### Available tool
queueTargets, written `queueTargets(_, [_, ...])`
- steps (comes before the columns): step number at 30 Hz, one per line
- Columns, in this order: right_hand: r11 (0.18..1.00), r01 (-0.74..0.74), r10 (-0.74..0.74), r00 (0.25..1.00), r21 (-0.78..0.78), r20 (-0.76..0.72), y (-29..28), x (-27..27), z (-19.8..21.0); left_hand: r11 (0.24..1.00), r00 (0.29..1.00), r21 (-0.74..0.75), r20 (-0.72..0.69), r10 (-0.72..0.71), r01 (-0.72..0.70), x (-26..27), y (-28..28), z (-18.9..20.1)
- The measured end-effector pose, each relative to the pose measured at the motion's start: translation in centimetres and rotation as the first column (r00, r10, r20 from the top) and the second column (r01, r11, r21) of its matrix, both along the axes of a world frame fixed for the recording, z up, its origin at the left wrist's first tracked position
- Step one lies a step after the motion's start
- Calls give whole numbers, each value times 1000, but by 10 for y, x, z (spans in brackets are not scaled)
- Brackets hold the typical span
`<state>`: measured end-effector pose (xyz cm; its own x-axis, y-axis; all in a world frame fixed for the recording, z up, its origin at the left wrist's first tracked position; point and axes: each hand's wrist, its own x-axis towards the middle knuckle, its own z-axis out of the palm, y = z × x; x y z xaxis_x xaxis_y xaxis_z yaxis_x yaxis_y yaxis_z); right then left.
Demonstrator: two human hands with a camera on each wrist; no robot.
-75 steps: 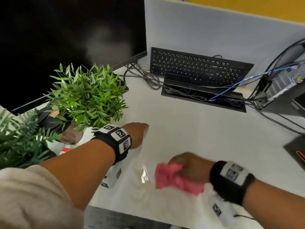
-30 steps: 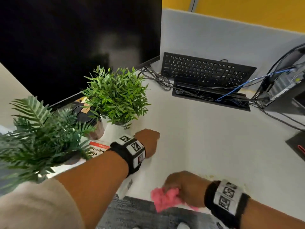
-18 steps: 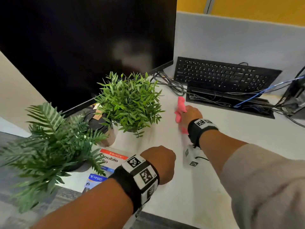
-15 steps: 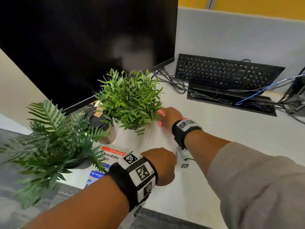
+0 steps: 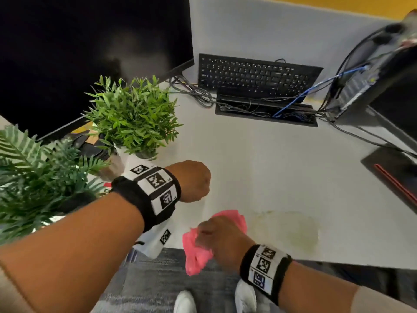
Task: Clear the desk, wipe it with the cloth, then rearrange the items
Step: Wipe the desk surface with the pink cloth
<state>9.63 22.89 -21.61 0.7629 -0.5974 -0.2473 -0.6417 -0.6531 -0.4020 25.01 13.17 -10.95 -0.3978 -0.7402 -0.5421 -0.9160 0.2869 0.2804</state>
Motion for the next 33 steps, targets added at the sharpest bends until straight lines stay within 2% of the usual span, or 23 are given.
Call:
queueTargets(2, [995,27,-17,994,91,-112,16,-14,-1,1000,1000,12,-3,-15,15,-11,6,-8])
queueTargets(4, [988,-29,55,984,153,-171,31,-33,0,999,999,2,6,-34,34,-20,10,-16])
queueTargets(6, [964,-54,60,998,259,-15,32,-47,11,999,999,0,11,-40,40,-30,13,-23])
queueTargets(7, [965,25,-50,995,263,90,28,-53,17,1000,999,-3,16,-30,30,-33,13,-27])
queueTargets(8, [962,136,-157,985,237,74,15,-59,19,1000,1000,-12,17,-12,12,-36,13,-30])
queueTargets(10, [962,234,-243,969,140,51,-30,-66,30,998,999,-54,10,33,-32,-41,10,-39])
queueTargets(12, [927,368,-372,927,68,52,-76,-68,34,992,997,-101,7,80,-79,-46,6,-48])
queueTargets(13, [919,395,-395,919,9,22,-95,-70,30,987,994,-123,16,104,-102,-49,4,-53])
queueTargets(15, [882,471,-471,881,-2,-36,-116,-68,17,978,987,-147,40,158,-150,-51,2,-59])
queueTargets(17, [858,513,-513,855,-25,-78,-107,-66,3,968,977,-154,47,208,-199,-55,3,-64])
queueTargets(19, [866,499,-499,866,-23,-39,-76,-65,-5,974,979,-126,54,194,-186,-56,4,-68])
queueTargets(23, [898,419,-420,907,132,-20,5,-80,-4,995,992,-3,86,96,-96,-63,11,-77])
queueTargets(26, [895,367,-360,930,253,-75,45,-92,8,999,992,28,123,36,-40,-70,13,-79])
queueTargets(28, [896,336,-308,941,289,-141,50,-100,23,998,992,57,127,19,-27,-73,13,-78])
queueTargets(29, [890,341,-320,940,302,-118,47,-104,30,998,993,66,120,9,-17,-74,12,-77])
queueTargets(31, [866,387,-416,909,316,27,23,-110,48,998,994,64,106,-10,4,-73,10,-77])
queueTargets(33, [844,480,-523,836,239,166,-16,-115,58,998,996,61,82,18,-23,-72,9,-79])
